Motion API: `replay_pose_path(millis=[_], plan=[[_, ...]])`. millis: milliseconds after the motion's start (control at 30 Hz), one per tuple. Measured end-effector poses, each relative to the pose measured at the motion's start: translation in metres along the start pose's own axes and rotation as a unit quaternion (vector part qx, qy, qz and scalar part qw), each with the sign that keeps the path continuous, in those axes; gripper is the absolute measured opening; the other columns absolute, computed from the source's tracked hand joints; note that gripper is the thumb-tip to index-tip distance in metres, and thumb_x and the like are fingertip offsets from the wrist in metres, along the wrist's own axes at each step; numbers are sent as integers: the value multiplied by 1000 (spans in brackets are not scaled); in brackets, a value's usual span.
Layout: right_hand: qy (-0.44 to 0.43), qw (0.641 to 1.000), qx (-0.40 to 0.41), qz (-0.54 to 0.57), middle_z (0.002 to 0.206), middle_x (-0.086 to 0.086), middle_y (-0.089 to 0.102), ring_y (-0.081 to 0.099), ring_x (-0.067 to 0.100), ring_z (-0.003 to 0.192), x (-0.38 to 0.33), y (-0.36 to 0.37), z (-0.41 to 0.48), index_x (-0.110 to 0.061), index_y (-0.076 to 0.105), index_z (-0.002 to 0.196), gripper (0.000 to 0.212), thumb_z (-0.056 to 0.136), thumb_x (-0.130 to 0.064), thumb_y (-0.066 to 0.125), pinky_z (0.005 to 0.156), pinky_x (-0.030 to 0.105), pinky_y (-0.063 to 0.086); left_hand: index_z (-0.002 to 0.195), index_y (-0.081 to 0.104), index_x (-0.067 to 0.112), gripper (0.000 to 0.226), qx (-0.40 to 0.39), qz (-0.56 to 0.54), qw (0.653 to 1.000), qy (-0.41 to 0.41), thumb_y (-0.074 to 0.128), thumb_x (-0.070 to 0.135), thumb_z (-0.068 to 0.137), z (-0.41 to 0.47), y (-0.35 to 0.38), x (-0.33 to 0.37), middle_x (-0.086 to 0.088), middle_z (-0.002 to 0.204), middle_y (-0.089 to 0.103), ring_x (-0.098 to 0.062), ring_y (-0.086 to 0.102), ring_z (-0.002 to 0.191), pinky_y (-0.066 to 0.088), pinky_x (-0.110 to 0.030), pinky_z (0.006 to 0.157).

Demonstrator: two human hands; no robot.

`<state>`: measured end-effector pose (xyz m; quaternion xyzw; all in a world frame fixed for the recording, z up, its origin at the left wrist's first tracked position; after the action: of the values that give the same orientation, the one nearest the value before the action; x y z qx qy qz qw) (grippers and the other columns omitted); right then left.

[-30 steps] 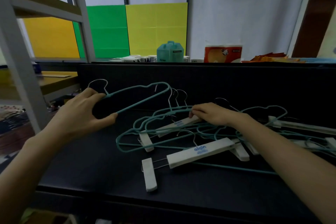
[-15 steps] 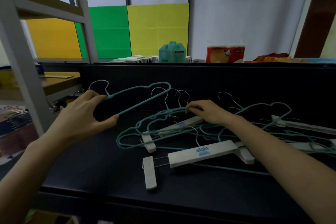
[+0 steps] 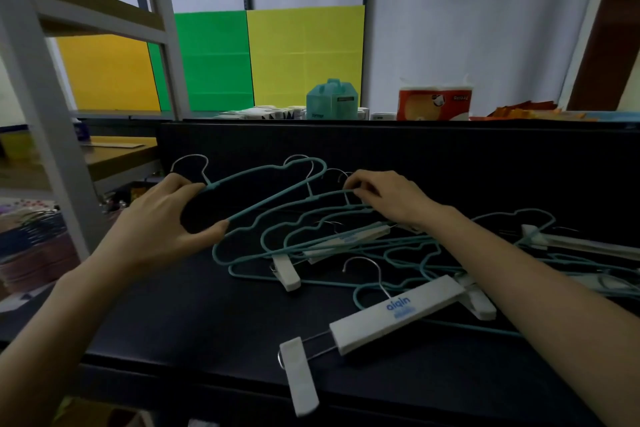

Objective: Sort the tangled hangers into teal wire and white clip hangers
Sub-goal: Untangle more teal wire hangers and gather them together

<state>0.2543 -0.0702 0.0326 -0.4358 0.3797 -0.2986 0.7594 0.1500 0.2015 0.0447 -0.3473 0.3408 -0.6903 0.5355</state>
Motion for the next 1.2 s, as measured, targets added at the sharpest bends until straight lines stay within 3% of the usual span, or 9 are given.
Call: replay_pose_path(millis=[100, 200, 300, 467, 700, 767, 933, 1200], plan=[[-9, 996, -63, -69, 104, -11, 48, 53, 17, 98, -9, 1, 2, -29, 50, 124, 32, 96, -40, 44, 77, 34, 44, 136, 42, 7, 112, 1, -2, 1000, -1, 29, 80, 52, -1, -2, -1, -9, 126, 47, -23, 51, 103, 40, -32, 79], [5, 983, -161, -88, 118, -9, 40, 46, 14, 112, -7, 4, -7, -36, 38, 136, 69, 76, -68, 54, 91, 34, 42, 137, 41, 7, 114, -4, -4, 1000, -1, 28, 79, 50, -3, -4, 0, -9, 128, 46, -24, 50, 105, 38, -29, 78], [4, 975, -188, -114, 145, -8, 32, 31, 17, 136, -4, 1, -14, -40, 29, 141, 92, 62, -76, 60, 106, 41, 35, 138, 40, 7, 111, -5, -1, 1000, 1, 32, 78, 53, -3, -5, 2, -8, 129, 45, -23, 50, 107, 37, -29, 78], [-36, 978, -112, -174, 110, -11, 46, 51, 13, 100, -15, -11, -23, -33, 33, 141, 89, 66, -74, 60, 77, 28, 39, 137, 41, 8, 112, -6, -10, 1000, 27, 28, 80, 52, 1, -3, 7, -7, 128, 47, -22, 50, 105, 41, -30, 78], [7, 990, 21, -142, 104, -13, 45, 45, 2, 75, -4, -54, -59, -32, 36, 140, 84, 68, -70, 59, 62, 22, 35, 134, 46, 12, 104, 11, -40, 996, 83, 34, 79, 56, 13, -5, 36, -4, 123, 51, -17, 51, 98, 45, -32, 76], [41, 989, 46, -132, 103, -14, 47, 45, 2, 75, 9, -70, -80, -30, 39, 138, 84, 67, -69, 60, 64, 22, 35, 132, 47, 13, 101, 17, -59, 993, 102, 36, 79, 57, 18, -6, 55, -2, 122, 52, -18, 54, 97, 47, -33, 76], [141, 978, 88, -128, 108, -11, 52, 49, 12, 96, 47, -118, -152, -28, 43, 134, 96, 54, -79, 50, 82, 34, 47, 128, 51, 15, 95, 21, -96, 982, 159, 40, 77, 57, 30, -3, 122, 2, 119, 55, -16, 57, 91, 50, -34, 76], [273, 945, 123, -129, 111, -12, 51, 39, 8, 100, 113, -180, -307, -28, 44, 134, 95, 53, -76, 52, 87, 30, 39, 126, 53, 16, 94, 12, -148, 954, 262, 41, 78, 57, 25, 11, 269, 3, 117, 57, -18, 56, 102, 50, -36, 81]])
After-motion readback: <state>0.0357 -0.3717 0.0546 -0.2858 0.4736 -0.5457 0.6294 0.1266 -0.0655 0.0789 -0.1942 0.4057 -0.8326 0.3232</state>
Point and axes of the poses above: each hand's wrist, its own z-axis towards the middle knuckle, its own y-axis out of the palm, x = y × z, the point moved 7 cm from there along z, towards the middle knuckle
